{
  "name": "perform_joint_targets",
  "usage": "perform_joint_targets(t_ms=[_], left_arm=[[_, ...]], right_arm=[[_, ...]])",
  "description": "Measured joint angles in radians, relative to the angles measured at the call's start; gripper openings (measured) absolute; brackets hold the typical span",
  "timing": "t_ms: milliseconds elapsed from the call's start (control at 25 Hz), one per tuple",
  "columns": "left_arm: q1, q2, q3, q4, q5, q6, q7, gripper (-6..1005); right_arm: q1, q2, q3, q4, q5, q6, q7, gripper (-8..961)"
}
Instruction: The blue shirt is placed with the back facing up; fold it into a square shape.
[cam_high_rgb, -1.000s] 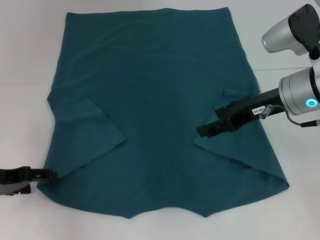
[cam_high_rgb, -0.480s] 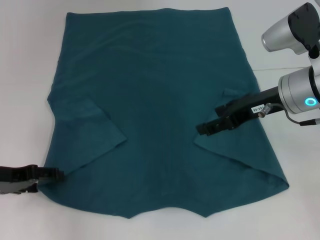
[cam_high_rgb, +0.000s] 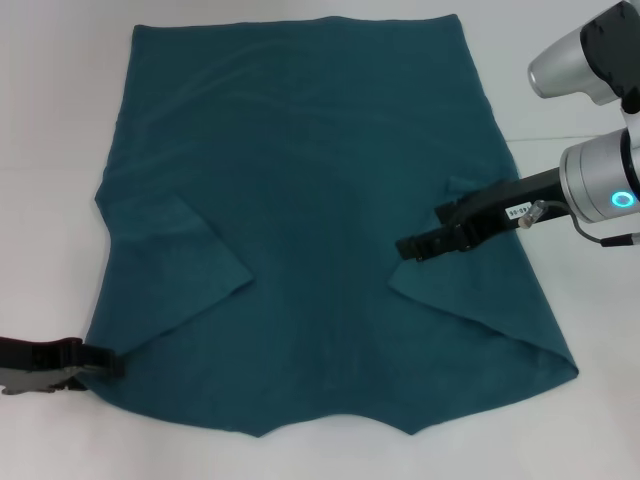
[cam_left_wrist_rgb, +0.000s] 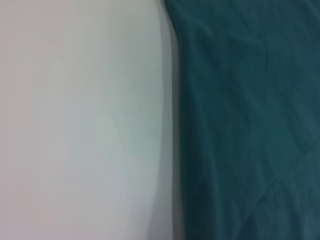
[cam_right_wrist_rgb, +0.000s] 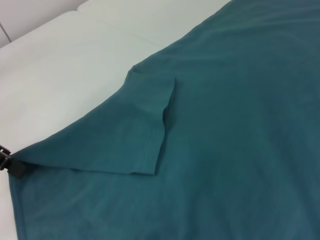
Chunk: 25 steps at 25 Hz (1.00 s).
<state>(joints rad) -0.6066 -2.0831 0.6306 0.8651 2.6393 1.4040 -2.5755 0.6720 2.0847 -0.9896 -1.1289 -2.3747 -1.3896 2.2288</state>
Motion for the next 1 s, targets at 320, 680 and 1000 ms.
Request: perform_joint_targets(t_ms=[320, 680, 1000], left_arm=[[-0.013, -0.002, 0.0, 0.0, -0.002, -0.01, 0.001, 384], [-0.025, -0.005, 0.0, -0.012, 0.002, -0.025, 0.005, 100], [-0.027, -0.003, 0.0, -0.011, -0.003, -0.018, 0.025, 27]], right_arm=[[-0.002, 0.0, 0.002, 0.0, 0.0, 0.001, 0.0, 920], [0.0, 0.0, 0.003, -0.002, 0.0, 0.004, 0.003, 915], [0.007, -0.01, -0.003, -0.036, -0.087, -0.027, 0.111, 914]])
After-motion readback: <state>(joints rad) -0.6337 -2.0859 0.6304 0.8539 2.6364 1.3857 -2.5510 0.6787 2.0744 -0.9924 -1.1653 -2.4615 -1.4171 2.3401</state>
